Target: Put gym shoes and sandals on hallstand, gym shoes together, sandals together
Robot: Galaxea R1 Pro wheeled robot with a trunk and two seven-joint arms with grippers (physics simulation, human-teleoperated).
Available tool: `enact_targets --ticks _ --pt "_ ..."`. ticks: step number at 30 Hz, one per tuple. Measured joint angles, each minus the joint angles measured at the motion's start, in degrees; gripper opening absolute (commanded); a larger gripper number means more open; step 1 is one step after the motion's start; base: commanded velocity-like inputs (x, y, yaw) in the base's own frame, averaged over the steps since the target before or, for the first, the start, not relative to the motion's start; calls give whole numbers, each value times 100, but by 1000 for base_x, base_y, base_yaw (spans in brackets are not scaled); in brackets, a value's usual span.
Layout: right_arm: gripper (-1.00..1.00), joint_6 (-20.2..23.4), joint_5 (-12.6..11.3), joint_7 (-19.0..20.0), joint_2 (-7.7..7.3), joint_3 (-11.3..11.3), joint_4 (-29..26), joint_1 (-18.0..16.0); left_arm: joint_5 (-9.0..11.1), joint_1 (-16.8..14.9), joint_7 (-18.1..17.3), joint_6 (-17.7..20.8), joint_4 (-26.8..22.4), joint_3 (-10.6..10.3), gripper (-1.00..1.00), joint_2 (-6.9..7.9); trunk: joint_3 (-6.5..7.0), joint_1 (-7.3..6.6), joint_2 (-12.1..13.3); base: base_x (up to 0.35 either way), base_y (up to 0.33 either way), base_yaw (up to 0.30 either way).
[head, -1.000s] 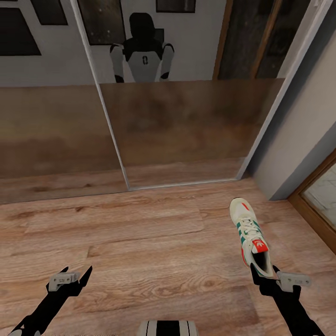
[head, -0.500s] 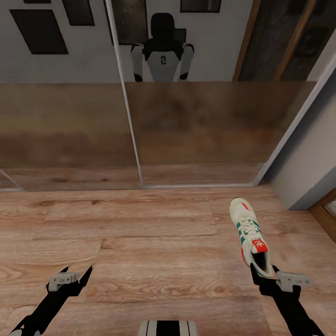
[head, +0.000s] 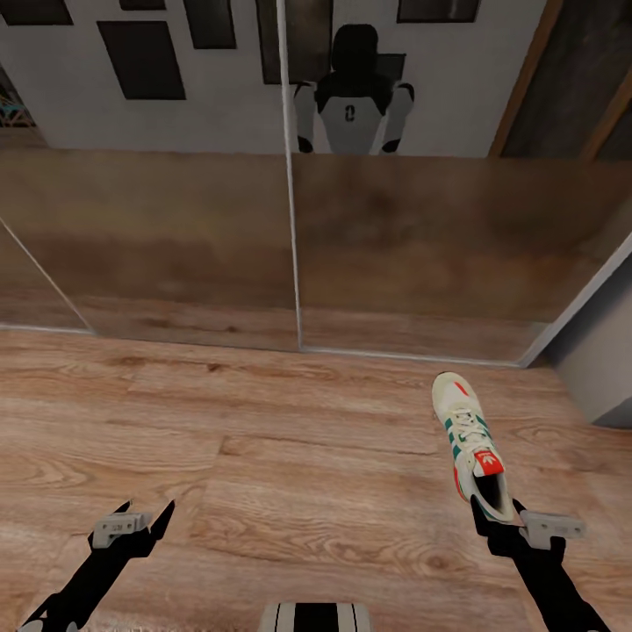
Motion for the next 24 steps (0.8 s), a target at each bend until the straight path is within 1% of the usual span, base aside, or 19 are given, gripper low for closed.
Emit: enact_targets --ticks 24 --pt "-100 0 0 0 0 0 3 0 0 0 0 -12 5 0 100 -4 0 0 0 0 0 278"
